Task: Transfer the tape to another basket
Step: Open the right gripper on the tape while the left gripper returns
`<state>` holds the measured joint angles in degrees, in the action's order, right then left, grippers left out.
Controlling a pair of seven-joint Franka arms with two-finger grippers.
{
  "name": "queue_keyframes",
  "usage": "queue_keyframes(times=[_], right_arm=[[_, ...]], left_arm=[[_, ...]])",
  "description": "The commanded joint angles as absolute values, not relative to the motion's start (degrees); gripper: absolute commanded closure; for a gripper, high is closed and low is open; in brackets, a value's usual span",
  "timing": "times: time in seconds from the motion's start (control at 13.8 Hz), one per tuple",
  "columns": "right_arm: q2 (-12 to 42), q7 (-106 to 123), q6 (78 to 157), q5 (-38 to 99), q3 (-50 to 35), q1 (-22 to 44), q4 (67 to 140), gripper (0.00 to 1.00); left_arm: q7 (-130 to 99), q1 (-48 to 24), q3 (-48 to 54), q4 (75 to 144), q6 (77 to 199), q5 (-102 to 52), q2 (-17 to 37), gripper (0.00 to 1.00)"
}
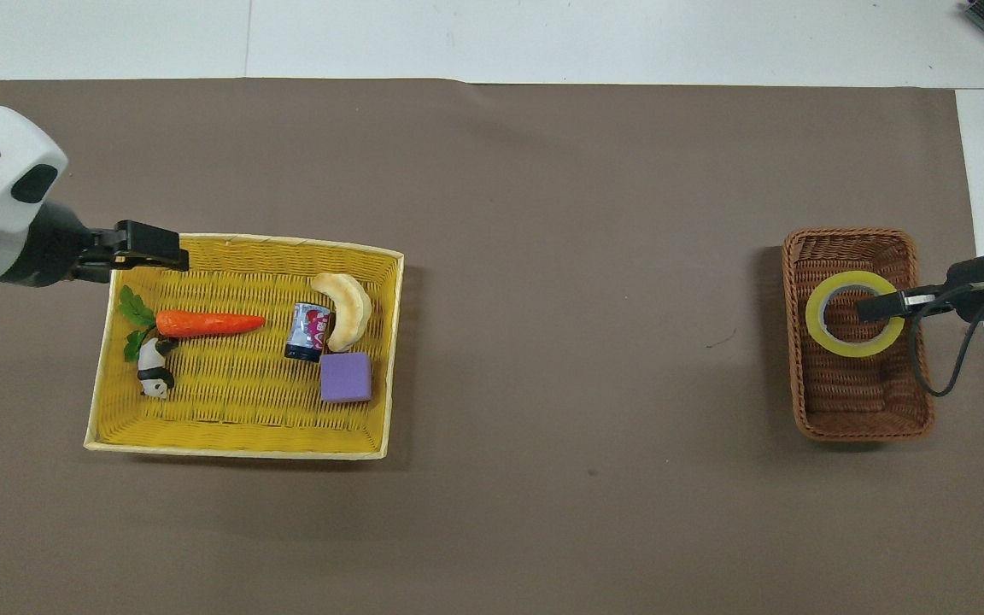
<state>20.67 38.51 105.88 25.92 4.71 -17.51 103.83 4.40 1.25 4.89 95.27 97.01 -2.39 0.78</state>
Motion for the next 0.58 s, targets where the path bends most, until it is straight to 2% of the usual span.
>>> queue_keyframes(times=[0.0, 0.07, 0.14, 0.51], right_arm=[[19.9, 39.9, 106.5, 27.2, 3.9, -18.5, 105.5, 0.4], [19.6, 39.7, 106.9, 27.2, 3.9, -18.5, 106.3, 0.03], [19.5, 39.7, 107.3, 27.2, 3.9, -18.5, 106.4, 0.0], [19.6, 39.8, 106.6, 28.0, 3.7, -18.7, 105.8, 0.0]], left_arm=[[5.4, 0.9, 5.5, 88.4, 88.1, 2.5, 2.8, 0.0], [5.4, 1.0, 5.7, 86.3, 86.0, 2.3, 3.1, 0.0], [5.4, 1.2, 5.8, 84.9, 84.7, 2.1, 3.2, 0.0], [5.2, 1.4, 5.6, 85.8, 86.2, 1.5, 2.3, 0.0]])
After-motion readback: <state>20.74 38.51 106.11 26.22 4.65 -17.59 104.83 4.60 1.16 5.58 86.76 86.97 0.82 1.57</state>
